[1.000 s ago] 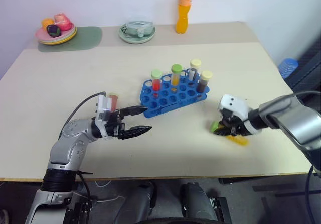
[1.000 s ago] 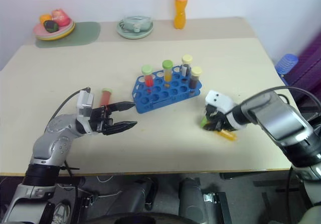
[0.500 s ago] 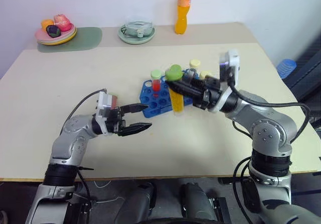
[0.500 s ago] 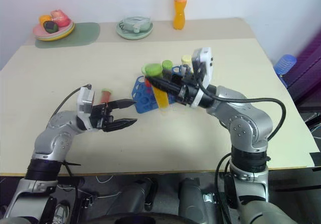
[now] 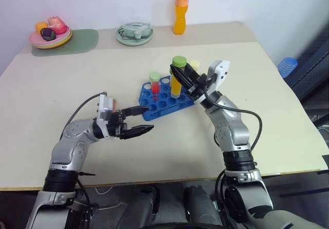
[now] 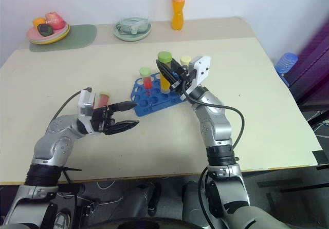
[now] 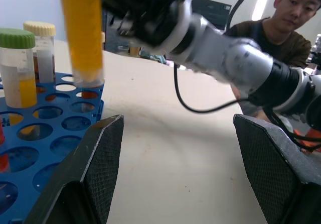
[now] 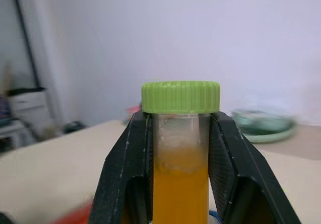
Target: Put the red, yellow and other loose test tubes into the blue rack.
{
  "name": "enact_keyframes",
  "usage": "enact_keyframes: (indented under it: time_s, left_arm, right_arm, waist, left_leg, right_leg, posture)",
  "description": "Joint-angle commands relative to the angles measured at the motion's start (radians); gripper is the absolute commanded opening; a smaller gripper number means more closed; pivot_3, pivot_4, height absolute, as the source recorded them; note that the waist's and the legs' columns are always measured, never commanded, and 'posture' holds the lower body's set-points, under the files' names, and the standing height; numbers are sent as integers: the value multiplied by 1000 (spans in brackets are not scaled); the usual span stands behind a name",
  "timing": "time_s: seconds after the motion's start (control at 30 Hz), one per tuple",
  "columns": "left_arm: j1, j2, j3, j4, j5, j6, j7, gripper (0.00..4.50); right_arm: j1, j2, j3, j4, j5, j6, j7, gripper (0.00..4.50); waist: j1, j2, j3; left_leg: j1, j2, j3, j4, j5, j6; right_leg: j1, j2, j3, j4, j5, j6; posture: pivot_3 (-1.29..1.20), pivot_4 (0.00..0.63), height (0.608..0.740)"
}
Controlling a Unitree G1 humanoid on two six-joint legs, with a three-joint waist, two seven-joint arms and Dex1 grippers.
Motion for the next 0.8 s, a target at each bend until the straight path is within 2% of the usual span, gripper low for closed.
enact_keyframes:
  time_s: [0.03,0.43,0.8]
  left_arm:
    - [7,14,33,-36,-22,0,2,3569]
    - [18,29,52,-61,-27,21,7,3569]
    - [19,38,56,-64,-29,24,7,3569]
  right_arm:
    - [-27,15,-13,58,-23,-134,-14,830]
    - [-40,44,-18,284,-49,-341,-32,830]
    - [-22,14,-26,335,-53,-395,-22,830]
  waist:
    - [0,0,0]
    - [-2,0,0]
    - [-1,1,0]
  left_leg:
    - [0,0,0,0,0,0]
    - [1,1,0,0,1,-1]
    - [2,1,0,0,1,-2]
  right_leg:
    - [0,0,0,0,0,0]
    - [0,4,2,1,0,-1]
    - [0,6,3,1,1,-1]
  posture:
    - [0,150,740]
    - [0,150,740]
    - [0,150,740]
